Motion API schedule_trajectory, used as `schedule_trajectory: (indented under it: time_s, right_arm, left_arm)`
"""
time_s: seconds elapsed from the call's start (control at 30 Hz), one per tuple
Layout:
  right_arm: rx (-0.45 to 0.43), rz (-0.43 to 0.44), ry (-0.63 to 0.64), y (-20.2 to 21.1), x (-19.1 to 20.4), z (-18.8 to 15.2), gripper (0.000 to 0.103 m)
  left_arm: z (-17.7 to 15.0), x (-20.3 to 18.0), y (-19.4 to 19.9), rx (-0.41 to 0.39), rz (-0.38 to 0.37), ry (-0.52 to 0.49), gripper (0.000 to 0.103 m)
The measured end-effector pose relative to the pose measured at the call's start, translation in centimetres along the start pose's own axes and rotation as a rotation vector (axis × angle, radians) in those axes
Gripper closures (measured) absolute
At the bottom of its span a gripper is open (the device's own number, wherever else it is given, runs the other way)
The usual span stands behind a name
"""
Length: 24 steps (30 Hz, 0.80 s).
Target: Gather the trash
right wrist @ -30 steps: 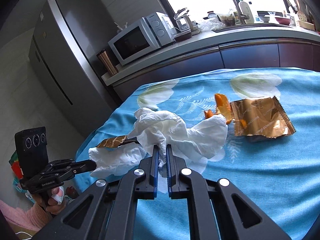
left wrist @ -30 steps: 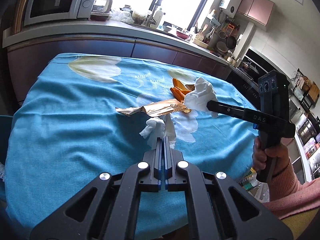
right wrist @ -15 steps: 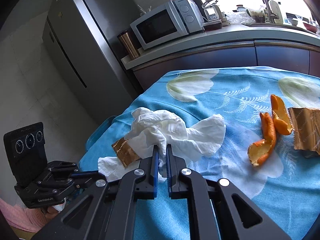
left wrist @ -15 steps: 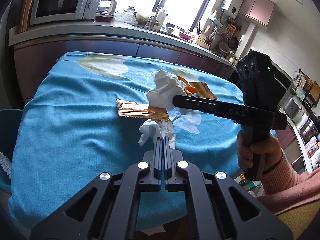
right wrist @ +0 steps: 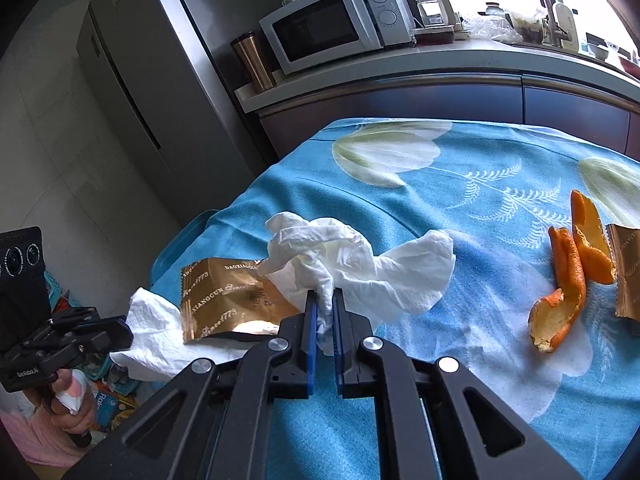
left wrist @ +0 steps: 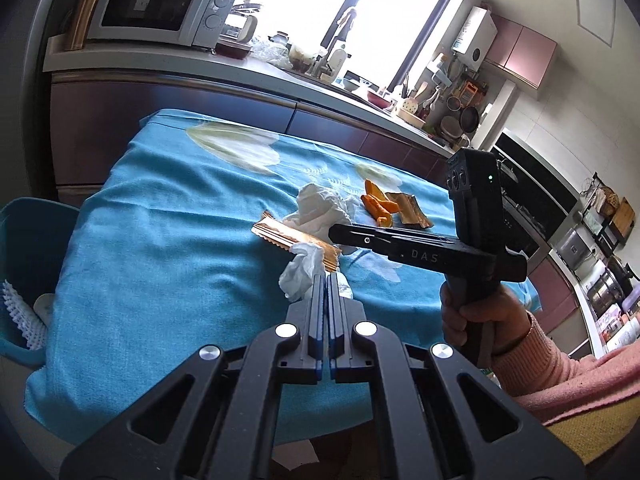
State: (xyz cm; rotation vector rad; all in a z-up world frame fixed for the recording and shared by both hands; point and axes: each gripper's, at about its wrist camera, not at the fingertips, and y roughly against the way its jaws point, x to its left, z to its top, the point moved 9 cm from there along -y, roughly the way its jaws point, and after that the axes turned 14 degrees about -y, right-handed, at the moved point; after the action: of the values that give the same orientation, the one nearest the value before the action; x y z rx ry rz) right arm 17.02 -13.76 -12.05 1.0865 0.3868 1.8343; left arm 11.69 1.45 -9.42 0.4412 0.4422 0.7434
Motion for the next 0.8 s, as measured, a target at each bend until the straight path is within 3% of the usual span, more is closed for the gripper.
schedule_trajectory:
  time_s: [0.27,0.47,0.6,0.7,0.8]
  right_arm:
    - [0.04,-0.036,0.012,-1.7,-0.3,-0.7,0.097]
    - [0.015,-0.018,0.014,-0.9,0.5,-0.4,0.097]
    - [-0.011,0.003,0.022,0.2,1.3,0.0,0.097]
    - [-0.022,0.029,0.039,1.1,2.2,-0.1,0.097]
    - [-0.02,0.059,0.058,1.8,3.2,-0.5,0.097]
  left_arm:
    - [-0.2,1.9,3.2,-0.052,0.041,0.047,0.101]
    - [-0.9,3.4,4.6,-0.05,0.083,0.064,0.101]
    - [-2.2,3.6,3.2,0.009,0.139,0.019,0.084]
    - [-3.0,3.3,1.9,0.057,0.164,-0.022,0.061]
    - [-3.5,3.0,0.7,0.089,0.172,-0.055,0.051]
